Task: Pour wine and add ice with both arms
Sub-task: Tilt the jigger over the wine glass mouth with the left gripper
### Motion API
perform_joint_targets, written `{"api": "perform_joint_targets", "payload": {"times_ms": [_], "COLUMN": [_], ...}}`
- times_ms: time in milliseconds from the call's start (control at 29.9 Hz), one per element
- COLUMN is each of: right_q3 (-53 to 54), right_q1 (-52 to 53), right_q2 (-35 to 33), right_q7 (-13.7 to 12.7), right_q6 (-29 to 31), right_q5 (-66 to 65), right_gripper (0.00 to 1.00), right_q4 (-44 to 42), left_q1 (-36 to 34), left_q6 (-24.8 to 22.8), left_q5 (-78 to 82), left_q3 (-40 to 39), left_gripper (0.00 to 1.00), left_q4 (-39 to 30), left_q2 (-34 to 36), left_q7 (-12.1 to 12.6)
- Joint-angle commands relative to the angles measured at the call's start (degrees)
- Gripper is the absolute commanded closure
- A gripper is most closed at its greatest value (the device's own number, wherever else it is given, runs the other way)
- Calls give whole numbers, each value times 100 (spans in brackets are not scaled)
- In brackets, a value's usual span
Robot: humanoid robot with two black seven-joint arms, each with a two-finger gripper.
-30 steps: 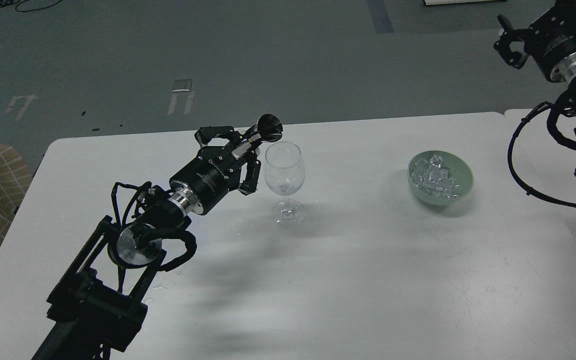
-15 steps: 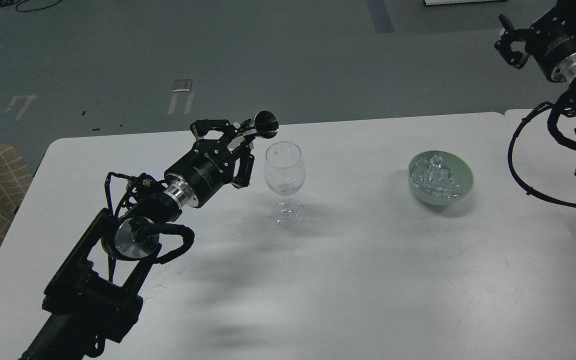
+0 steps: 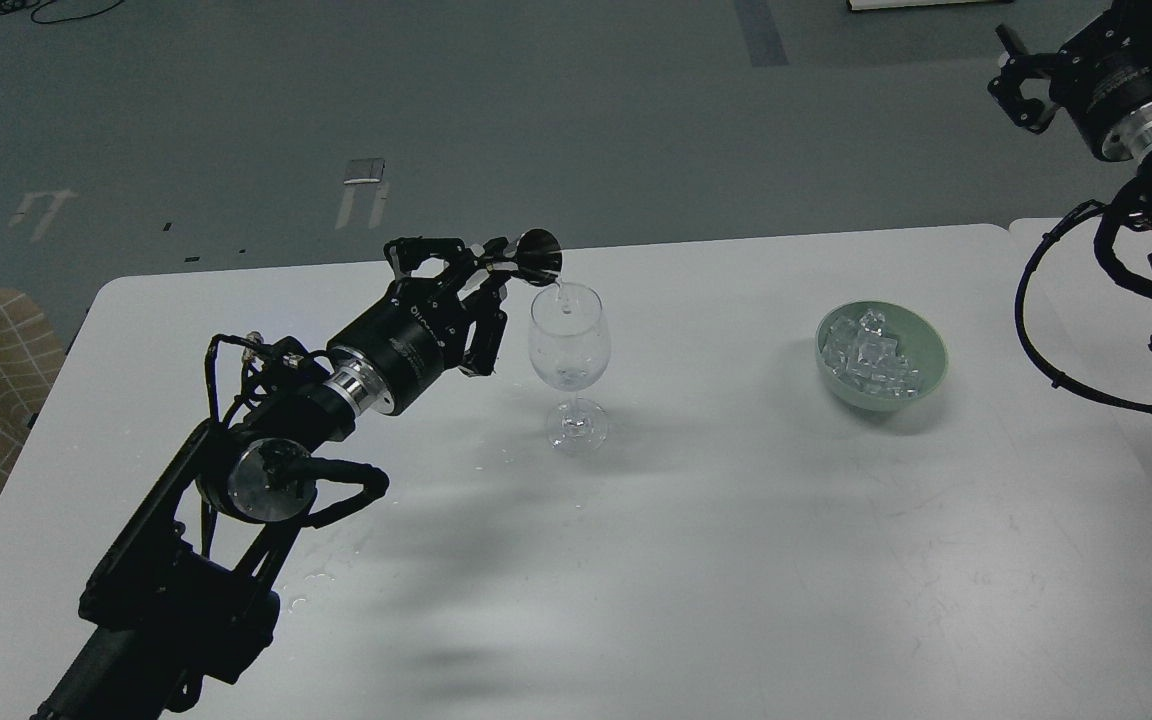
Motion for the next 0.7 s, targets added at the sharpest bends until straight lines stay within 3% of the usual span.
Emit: {"api": "perform_joint_targets", "payload": {"times_ms": [0,167,669], "right_q3": [0,0,0], "right_q1": [-8,-8,-52], "right_q2": [-64,-108,-135], "right_q7": [0,0,0], "right_q6": [0,0,-18], "right_q5": [0,0,0], "right_gripper": [0,0,0], "right_q4": [18,27,220], "left_q1": [-2,-2,-63], "left_q6": [-40,-40,-330], "left_q5": [111,278,937], "left_q3": [-9,-18,-9], "left_gripper": [100,100,100], "left_q4": [9,79,61], "left_q2": [13,66,74], "left_q7": [-26,-131,-140]}}
